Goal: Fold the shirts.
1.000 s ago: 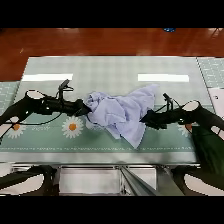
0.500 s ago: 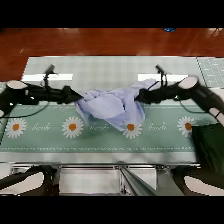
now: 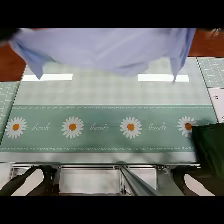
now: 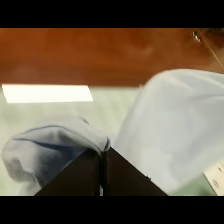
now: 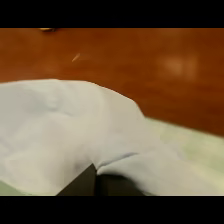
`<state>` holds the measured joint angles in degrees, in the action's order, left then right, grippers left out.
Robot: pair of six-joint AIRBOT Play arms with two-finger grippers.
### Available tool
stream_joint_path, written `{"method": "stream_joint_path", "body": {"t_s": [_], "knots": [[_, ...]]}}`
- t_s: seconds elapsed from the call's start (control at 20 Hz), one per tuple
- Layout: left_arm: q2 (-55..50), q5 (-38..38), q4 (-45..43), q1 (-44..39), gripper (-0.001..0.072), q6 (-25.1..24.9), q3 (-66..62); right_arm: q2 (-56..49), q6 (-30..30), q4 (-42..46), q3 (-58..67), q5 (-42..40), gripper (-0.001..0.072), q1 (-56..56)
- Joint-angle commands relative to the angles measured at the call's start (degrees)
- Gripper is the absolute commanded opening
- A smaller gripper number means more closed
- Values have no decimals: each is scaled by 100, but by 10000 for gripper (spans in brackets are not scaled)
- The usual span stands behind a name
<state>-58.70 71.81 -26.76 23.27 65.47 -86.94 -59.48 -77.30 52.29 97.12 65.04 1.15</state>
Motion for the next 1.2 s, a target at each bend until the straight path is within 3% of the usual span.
{"method": "stream_joint_path", "body": {"t_s": [0.0,0.25,0.45,0.65,0.8,1.0,1.15], "knots": [[671,-37,-168,525,16,146,-1161,831,-181,752,435,638,21,-44],[1475,31,-1150,538,16,284,-1421,1744,-605,1491,-83,2114,21,-44],[1528,592,-2446,-407,16,498,-1025,2634,-925,988,-2280,2168,21,-33],[1421,614,-2730,-1244,16,575,656,2968,-680,-328,-4900,1130,21,-33],[957,-120,-2732,-1355,16,577,2109,2594,-291,-673,-6135,262,21,-33],[-339,-1086,-2643,-1370,16,750,2601,1187,374,-990,-6277,-684,21,-33],[-1303,-1438,-1971,-1373,16,748,2601,-181,702,-1307,-5884,-1397,22,-33]]}}
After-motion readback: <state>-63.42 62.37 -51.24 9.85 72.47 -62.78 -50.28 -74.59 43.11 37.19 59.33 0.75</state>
